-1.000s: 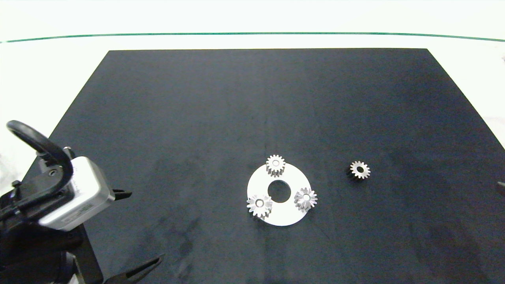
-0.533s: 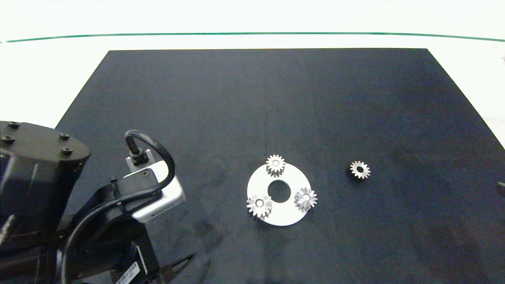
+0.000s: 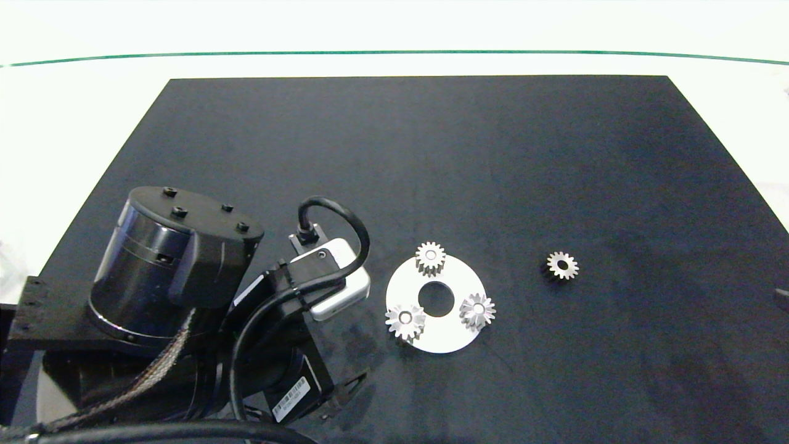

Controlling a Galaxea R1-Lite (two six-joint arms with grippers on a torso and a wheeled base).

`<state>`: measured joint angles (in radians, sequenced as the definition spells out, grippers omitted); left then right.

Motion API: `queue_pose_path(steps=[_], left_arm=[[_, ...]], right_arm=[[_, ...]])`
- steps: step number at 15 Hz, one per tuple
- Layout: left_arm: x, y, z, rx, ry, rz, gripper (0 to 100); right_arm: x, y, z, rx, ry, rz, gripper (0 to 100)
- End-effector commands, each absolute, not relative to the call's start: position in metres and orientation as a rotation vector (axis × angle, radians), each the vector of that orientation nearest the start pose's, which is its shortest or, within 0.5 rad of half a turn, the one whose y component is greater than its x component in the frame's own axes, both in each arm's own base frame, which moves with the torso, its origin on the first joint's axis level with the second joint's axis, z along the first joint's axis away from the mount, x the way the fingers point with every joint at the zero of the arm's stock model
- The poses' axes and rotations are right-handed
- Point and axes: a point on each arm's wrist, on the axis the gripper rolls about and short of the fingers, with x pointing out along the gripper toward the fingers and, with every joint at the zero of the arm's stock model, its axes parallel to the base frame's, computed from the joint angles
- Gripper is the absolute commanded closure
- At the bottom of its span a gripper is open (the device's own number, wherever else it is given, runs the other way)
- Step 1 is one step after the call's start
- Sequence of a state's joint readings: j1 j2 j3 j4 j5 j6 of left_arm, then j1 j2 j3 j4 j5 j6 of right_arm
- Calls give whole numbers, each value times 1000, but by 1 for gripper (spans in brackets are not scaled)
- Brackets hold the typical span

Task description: Remove an incorrectly installed larger gear and replace it with the correct smaller gear

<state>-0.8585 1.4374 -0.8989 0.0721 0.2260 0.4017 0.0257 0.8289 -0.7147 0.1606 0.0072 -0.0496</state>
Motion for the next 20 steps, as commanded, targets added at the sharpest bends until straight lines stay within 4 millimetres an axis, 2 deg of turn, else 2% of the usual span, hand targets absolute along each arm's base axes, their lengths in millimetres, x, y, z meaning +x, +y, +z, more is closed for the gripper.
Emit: queue_pose_path(steps=[1, 5, 13, 20], left_arm=[[163, -184, 204, 713, 412, -726, 0], [170, -197, 196, 734, 426, -733, 0], [188, -225, 197, 731, 418, -736, 0], [200, -239, 187, 738, 432, -736, 0]], right_arm=[[78, 2, 249, -55, 272, 39, 0], [78, 2, 248, -55, 275, 38, 0], [78, 2, 248, -53, 274, 37, 0], [78, 2, 249, -53, 272, 39, 0]])
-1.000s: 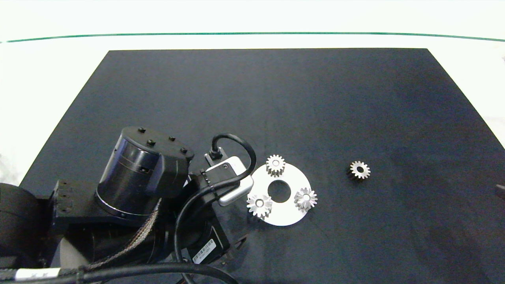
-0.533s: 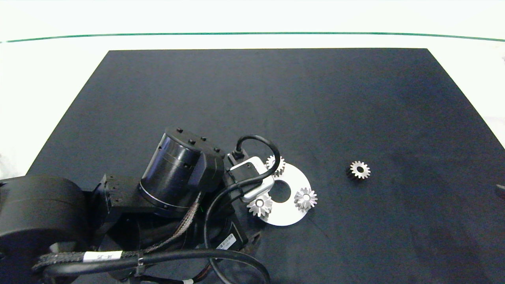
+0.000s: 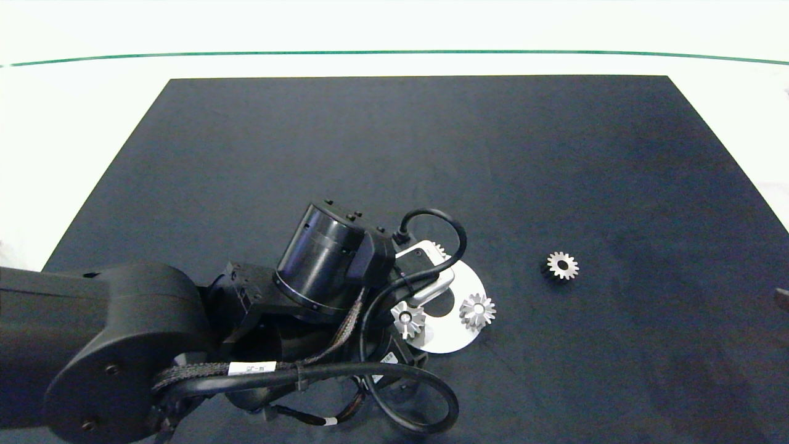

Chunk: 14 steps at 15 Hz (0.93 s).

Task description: Remove an incorrectly installed larger gear and replace it with the correct smaller gear

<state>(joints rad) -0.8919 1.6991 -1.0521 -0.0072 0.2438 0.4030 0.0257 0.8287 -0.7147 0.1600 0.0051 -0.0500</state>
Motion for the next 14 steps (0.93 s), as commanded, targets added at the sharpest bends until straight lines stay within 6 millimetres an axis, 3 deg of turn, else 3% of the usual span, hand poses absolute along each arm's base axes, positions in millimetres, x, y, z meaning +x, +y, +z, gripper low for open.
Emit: queue_pose_path(steps=[1, 14], left_arm=[[201, -240, 187, 738, 432, -736, 0], [210, -248, 177, 751, 457, -729, 2]], right_arm=[[78, 2, 249, -53, 272, 39, 0], [77, 2, 248, -49, 274, 40, 0]])
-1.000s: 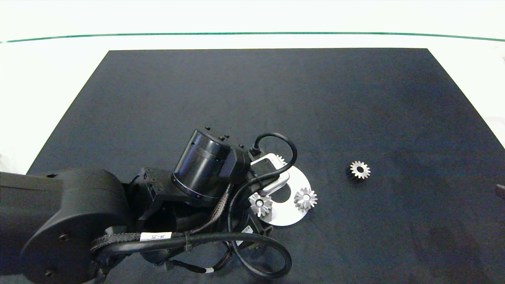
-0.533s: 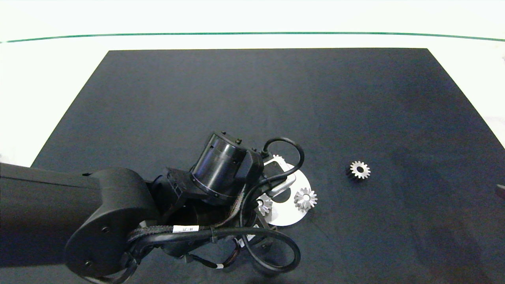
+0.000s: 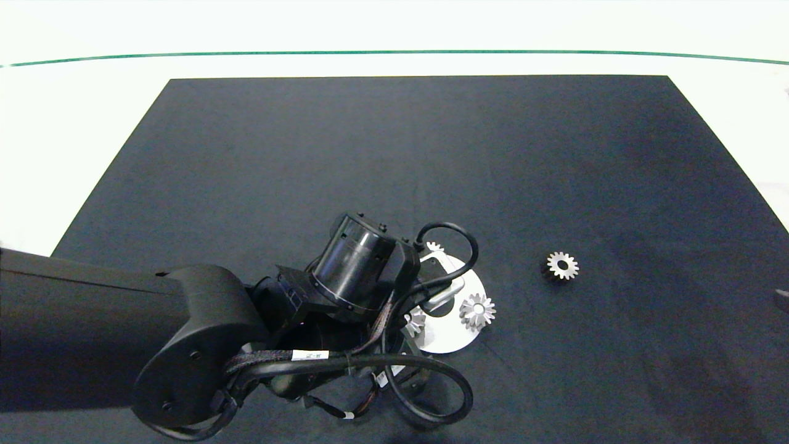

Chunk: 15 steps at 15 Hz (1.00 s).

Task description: Remove an incorrectly installed larger gear and replace it with the correct smaller gear

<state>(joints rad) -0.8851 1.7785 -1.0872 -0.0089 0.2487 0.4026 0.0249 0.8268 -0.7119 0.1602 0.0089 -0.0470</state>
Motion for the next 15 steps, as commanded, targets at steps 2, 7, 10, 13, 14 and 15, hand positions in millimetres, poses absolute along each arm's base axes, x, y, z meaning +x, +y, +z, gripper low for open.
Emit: queue_pose_path(steps=[2, 7, 10, 13, 14, 15], left_arm=[[211, -249, 177, 751, 457, -727, 7], [212, -250, 174, 755, 464, -728, 16], [212, -250, 174, 756, 465, -728, 22], [212, -250, 173, 757, 467, -729, 28], [212, -250, 173, 757, 467, -729, 31], [212, -250, 173, 757, 467, -729, 32]], right_arm=[[77, 2, 248, -49, 274, 40, 0], [77, 2, 248, -50, 272, 42, 0], [76, 2, 248, -50, 271, 42, 0], [76, 2, 248, -50, 269, 41, 0], [76, 2, 248, -50, 268, 41, 0], [76, 2, 248, -50, 268, 41, 0]])
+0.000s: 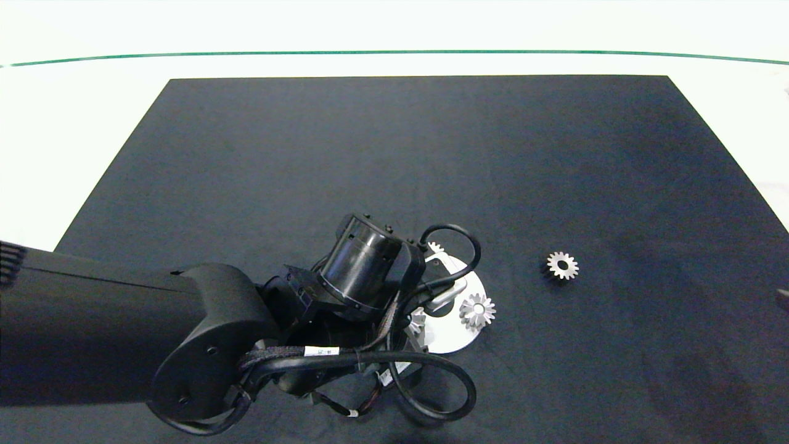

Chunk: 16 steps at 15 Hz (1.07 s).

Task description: Remove an incorrectly installed larger gear and replace it with the correct smaller gear

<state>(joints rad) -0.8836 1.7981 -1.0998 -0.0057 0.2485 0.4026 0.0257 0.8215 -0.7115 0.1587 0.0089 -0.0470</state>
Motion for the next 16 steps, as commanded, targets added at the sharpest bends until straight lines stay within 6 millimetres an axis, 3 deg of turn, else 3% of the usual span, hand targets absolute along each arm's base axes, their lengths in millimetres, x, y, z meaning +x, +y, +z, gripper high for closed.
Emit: queue_pose_path(steps=[1, 16], left_arm=[[213, -250, 173, 757, 468, -729, 34], [214, -251, 169, 765, 482, -729, 65]], right_arm=[[76, 2, 248, -51, 268, 42, 0], [75, 2, 249, -51, 264, 42, 0]])
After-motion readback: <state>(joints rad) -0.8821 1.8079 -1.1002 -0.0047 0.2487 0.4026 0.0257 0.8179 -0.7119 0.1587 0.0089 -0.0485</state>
